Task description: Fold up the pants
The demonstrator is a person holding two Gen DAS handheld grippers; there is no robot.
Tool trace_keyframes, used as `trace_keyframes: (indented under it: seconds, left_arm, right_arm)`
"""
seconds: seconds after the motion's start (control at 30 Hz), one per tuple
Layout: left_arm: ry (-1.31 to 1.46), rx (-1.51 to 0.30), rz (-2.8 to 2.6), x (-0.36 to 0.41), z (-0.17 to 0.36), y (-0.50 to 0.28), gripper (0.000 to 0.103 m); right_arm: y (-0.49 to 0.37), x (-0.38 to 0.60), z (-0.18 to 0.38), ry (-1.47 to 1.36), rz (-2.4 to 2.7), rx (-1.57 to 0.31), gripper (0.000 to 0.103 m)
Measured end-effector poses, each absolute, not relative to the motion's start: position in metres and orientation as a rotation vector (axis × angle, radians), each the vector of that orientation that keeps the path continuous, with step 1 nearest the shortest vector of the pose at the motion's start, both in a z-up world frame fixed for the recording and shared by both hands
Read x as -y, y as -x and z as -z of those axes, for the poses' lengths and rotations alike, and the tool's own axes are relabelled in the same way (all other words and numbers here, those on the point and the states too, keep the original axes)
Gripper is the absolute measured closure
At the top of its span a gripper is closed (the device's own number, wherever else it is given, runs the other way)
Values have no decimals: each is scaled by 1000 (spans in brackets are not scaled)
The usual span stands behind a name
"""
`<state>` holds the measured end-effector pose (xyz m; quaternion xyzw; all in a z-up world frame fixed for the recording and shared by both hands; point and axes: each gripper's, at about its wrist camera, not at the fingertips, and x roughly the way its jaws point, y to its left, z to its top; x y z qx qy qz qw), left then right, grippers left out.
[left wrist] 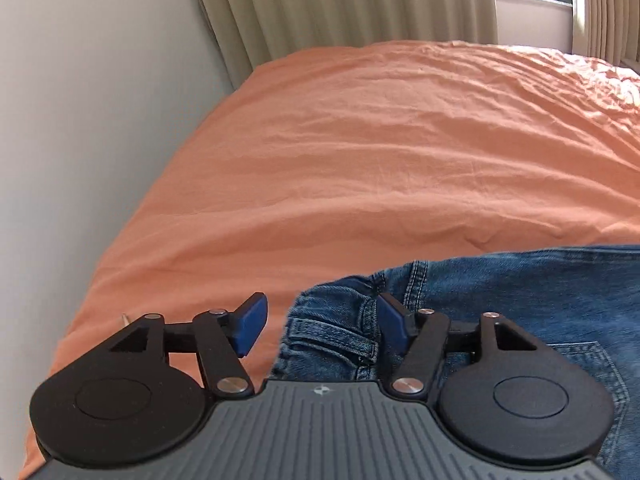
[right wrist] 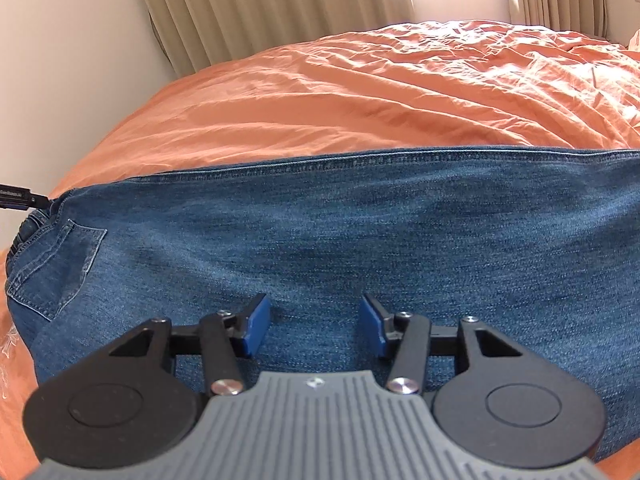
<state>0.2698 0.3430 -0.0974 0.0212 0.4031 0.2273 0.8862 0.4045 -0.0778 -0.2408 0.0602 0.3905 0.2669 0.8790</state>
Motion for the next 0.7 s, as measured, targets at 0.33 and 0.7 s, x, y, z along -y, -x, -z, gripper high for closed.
trace_keyframes:
  seconds: [0.33, 0.7]
  left_arm:
    - [729, -680, -549, -383, 130, -155, 20]
    - [780, -613, -636, -389, 151, -170, 82]
  right_arm:
    - [-387, 81, 227, -137, -597, -813, 57]
    - [-345, 80, 217, -38, -753, -843, 71]
